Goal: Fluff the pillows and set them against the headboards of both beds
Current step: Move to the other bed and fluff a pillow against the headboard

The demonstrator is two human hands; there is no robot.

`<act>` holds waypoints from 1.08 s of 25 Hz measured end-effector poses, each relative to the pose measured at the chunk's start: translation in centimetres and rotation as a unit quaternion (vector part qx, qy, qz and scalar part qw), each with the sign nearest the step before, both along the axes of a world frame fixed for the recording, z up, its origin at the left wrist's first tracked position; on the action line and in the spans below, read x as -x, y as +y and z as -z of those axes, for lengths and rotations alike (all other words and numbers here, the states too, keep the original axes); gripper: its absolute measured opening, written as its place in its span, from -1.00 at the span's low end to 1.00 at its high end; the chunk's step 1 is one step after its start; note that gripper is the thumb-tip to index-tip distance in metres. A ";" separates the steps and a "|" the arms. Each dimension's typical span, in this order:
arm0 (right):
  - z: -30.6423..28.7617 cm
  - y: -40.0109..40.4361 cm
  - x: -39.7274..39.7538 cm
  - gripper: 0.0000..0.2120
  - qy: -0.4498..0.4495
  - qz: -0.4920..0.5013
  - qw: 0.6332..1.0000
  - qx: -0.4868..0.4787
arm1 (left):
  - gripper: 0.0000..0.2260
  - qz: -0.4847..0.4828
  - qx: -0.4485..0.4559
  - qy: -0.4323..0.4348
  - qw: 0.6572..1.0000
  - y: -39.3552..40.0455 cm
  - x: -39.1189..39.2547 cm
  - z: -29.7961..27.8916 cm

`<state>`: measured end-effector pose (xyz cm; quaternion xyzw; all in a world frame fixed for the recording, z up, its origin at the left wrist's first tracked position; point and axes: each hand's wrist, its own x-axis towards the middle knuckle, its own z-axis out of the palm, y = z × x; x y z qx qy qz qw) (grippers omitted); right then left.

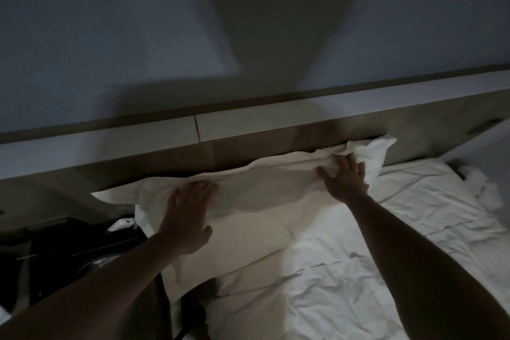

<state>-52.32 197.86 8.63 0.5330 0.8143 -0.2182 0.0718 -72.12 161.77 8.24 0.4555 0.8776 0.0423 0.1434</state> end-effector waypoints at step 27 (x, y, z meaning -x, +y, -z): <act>1.0 -7.2 -1.1 -0.10 0.082 0.047 0.991 0.097 | -0.03 0.026 0.008 0.049 0.998 -2.6 1.2 3.3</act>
